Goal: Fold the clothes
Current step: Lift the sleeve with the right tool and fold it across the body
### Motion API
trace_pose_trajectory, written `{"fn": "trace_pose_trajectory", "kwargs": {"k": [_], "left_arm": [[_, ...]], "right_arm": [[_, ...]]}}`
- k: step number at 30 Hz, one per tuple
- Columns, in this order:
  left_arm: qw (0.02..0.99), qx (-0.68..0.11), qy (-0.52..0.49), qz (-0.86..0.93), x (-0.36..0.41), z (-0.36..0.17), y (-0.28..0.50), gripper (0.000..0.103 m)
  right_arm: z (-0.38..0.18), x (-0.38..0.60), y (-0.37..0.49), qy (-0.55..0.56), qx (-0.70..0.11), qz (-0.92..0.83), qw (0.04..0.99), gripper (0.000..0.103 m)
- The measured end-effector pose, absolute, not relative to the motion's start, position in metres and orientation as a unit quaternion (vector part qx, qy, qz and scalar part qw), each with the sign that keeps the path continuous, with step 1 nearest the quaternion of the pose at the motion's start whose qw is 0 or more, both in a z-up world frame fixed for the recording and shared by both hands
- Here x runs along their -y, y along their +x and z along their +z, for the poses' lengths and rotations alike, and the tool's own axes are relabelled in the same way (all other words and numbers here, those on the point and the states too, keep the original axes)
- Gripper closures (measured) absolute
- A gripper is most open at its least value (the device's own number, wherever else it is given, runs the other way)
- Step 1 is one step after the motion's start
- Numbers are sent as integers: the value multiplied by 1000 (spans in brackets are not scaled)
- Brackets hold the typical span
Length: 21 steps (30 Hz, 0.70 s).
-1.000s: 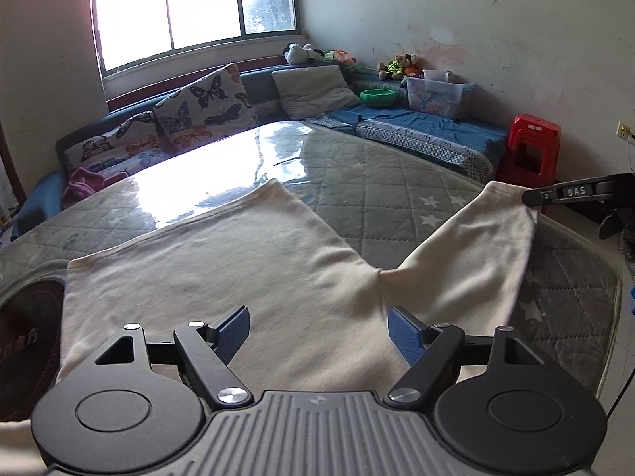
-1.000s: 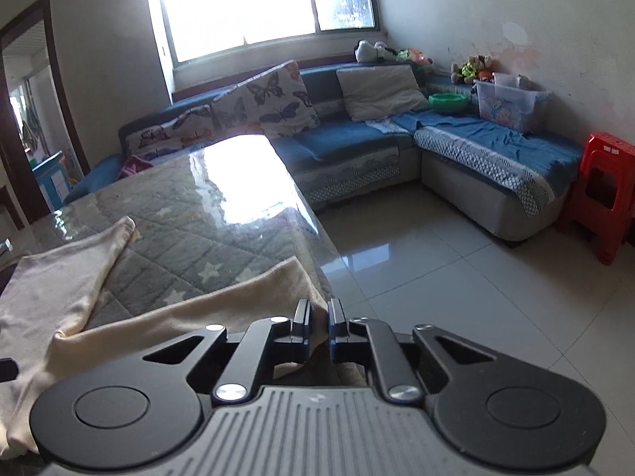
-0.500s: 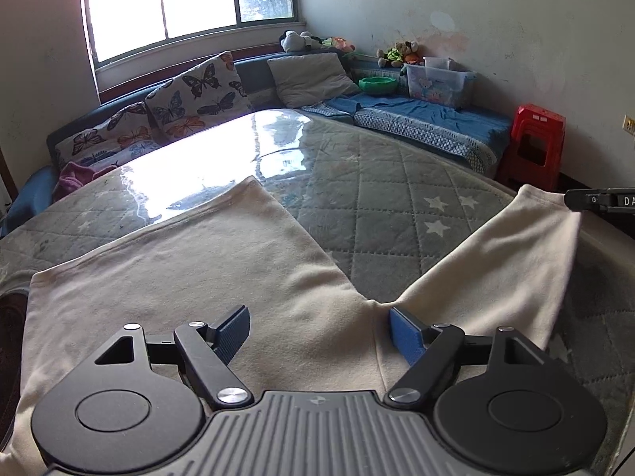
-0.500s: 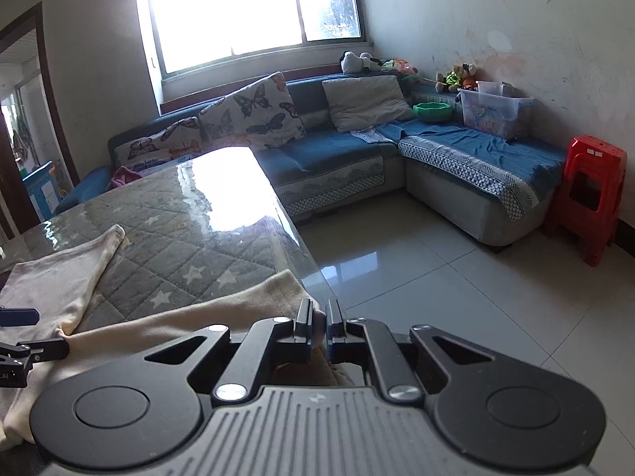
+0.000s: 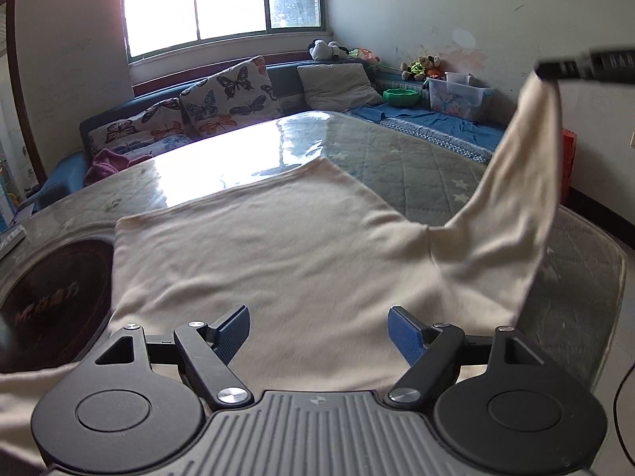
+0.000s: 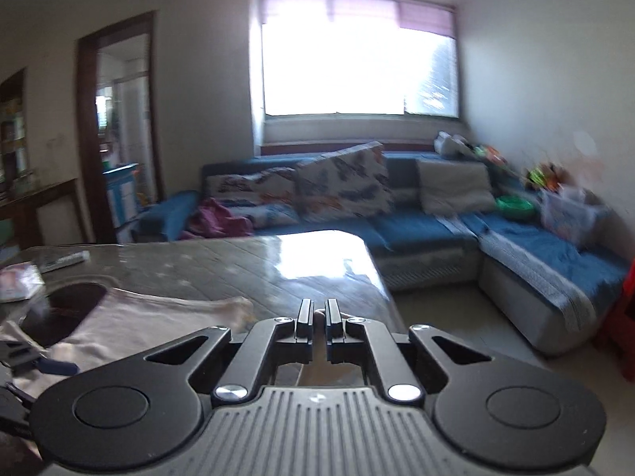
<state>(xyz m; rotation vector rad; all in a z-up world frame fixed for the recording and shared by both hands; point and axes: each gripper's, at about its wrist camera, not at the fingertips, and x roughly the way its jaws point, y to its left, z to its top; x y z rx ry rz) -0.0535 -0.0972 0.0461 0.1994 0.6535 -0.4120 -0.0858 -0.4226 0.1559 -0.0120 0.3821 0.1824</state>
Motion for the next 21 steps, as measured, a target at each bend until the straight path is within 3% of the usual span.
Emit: {"fn": "trace_pose_trajectory", "kwargs": {"k": [8,14,16,21], "left_arm": [[927,-314,56,-195,65,43,-76,24],[933,-312,32,-175,37,43,-86,24],[934,-315,29,-168,29,40,-89,24],[934,-319,26,-157,18,37,-94,24]], "right_arm": [[192,314,-73,-70,-177,224,956,98],[171,229,-65,-114,-216,318,916,98],[161,214,-67,-112,-231,332,908,96],[143,213,-78,-106,-260,346,895,79]]}}
